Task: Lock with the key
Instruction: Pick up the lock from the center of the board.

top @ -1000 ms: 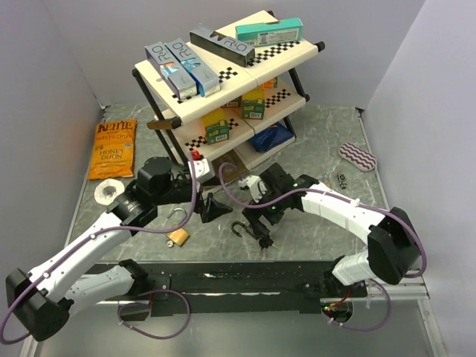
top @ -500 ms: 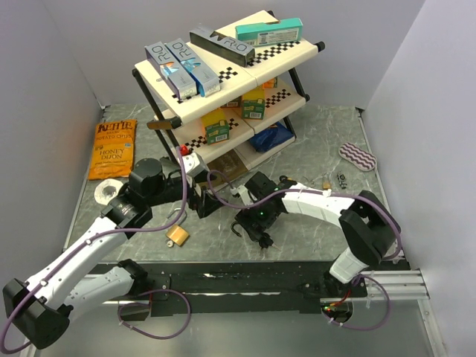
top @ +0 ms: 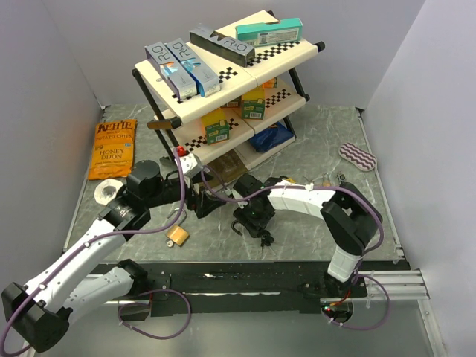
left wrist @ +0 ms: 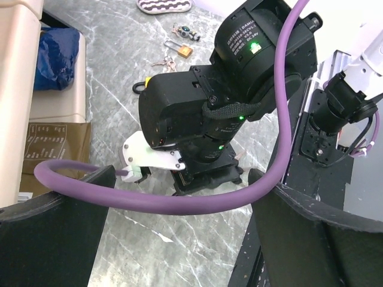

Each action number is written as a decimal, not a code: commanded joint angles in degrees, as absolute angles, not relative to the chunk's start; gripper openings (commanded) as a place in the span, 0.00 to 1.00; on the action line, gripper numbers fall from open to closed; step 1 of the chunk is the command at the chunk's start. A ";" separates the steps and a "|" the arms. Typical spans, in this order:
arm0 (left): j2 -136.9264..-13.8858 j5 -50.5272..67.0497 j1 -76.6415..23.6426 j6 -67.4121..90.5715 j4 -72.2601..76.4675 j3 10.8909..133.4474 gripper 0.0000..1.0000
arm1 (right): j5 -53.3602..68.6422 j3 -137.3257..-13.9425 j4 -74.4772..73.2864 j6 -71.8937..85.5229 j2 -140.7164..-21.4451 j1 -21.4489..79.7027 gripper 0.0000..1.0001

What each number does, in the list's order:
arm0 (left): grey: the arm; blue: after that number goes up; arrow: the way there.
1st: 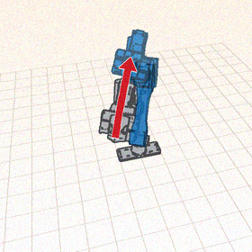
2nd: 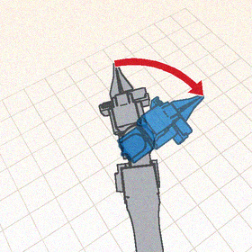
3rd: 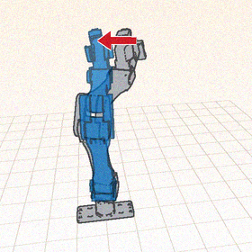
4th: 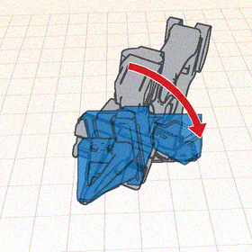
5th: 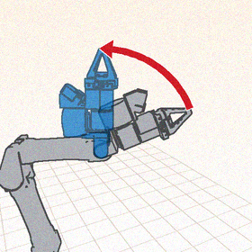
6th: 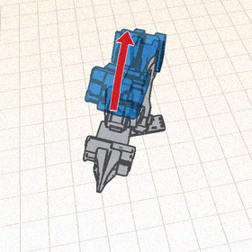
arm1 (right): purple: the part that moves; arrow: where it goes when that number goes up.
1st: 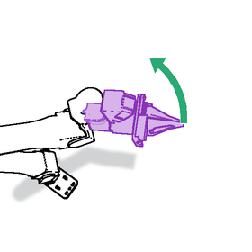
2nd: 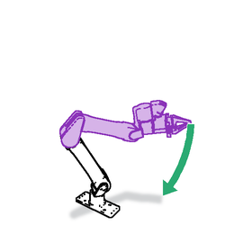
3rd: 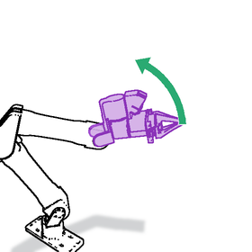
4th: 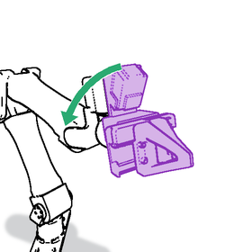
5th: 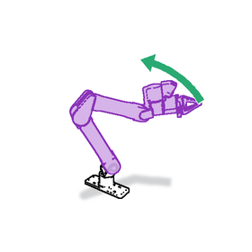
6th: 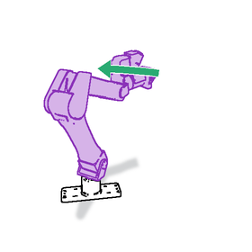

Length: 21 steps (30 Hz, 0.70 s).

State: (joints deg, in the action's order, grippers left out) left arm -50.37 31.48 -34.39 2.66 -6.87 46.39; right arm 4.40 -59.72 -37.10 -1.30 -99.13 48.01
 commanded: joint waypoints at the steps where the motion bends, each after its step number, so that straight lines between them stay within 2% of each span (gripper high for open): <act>1: -48.52 32.42 -34.10 3.08 -4.74 46.67 0.97 | 6.93 -57.93 -35.16 -1.40 -98.36 48.61 0.27; 4: -48.43 34.88 -33.58 3.60 -5.54 46.93 0.97 | 10.80 -56.34 -34.89 -3.07 -92.48 46.67 0.01; 15: -51.23 46.31 -33.31 4.75 -9.14 47.55 0.99 | 23.10 -53.35 -36.56 -16.94 -66.39 42.02 0.00; 17: -53.08 48.59 -33.31 3.43 -9.93 47.81 0.96 | 27.76 -54.31 -38.22 -18.97 -63.56 41.75 0.00; 21: -56.77 54.30 -34.27 2.11 -10.02 49.04 0.91 | 29.71 -56.68 -40.78 -23.11 -58.45 42.10 0.00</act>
